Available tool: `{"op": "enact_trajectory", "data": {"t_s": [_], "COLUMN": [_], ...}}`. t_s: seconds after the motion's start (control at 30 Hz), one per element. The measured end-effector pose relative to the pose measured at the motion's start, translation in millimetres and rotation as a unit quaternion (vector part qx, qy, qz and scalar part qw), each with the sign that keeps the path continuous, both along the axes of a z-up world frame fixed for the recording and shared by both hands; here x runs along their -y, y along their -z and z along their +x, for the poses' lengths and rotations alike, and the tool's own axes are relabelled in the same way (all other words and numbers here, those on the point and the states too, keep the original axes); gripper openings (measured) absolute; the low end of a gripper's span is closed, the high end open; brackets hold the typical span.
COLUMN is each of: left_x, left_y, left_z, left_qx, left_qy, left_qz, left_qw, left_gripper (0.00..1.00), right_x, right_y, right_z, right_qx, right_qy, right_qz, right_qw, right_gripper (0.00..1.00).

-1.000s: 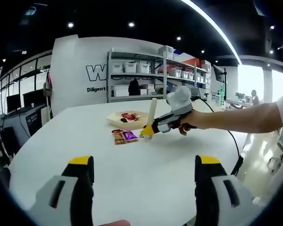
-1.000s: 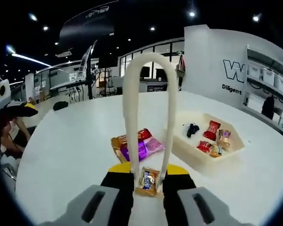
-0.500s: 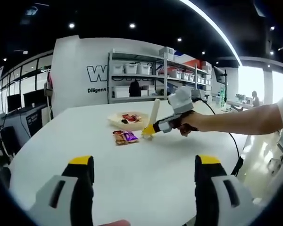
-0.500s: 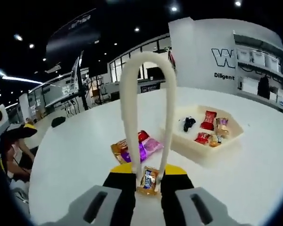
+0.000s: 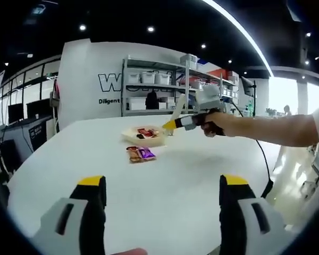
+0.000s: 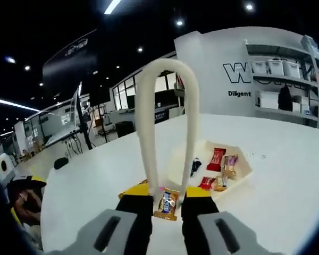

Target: Place the target food into the container with the food tongs after gripping and lifting it, then release it inside without dropping or visibly crushing the food.

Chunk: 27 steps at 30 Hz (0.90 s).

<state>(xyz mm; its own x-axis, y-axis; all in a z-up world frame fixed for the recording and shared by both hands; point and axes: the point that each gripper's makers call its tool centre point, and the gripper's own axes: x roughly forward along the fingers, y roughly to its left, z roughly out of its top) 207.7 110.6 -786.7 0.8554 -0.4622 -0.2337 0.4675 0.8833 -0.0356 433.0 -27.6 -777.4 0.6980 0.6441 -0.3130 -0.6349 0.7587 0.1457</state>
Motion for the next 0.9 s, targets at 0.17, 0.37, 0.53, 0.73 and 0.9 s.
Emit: {"op": "enact_trajectory", "data": {"t_s": [0.17, 0.37, 0.53, 0.73, 0.9], "left_x": [0, 3, 5, 1, -1], "left_y": [3.4, 5.1, 6.0, 15.4, 22.8], "left_z": [2.1, 3.8, 9.1, 19.5, 27.4], "left_qx": [-0.004, -0.007, -0.009, -0.015, -0.02], "left_qy": [0.0, 0.003, 0.009, 0.006, 0.003], "left_qz": [-0.001, -0.005, -0.011, -0.01, -0.009], "left_qw": [1.0, 1.0, 0.9999, 0.9998, 0.9998], "left_gripper": [0.86, 0.86, 0.86, 0.86, 0.86], "right_x": [3, 5, 3, -3, -5], "right_y": [-5.2, -2.4, 12.3, 25.6, 37.1], "right_z": [21, 47, 66, 71, 82], "right_qx": [0.003, -0.002, -0.017, -0.019, -0.023], "right_qy": [0.017, 0.035, 0.056, 0.061, 0.067], "right_qz": [-0.004, 0.006, 0.025, 0.013, -0.004], "right_qw": [0.9998, 0.9994, 0.998, 0.9978, 0.9975], "right_gripper": [0.13, 0.13, 0.13, 0.13, 0.13]}}
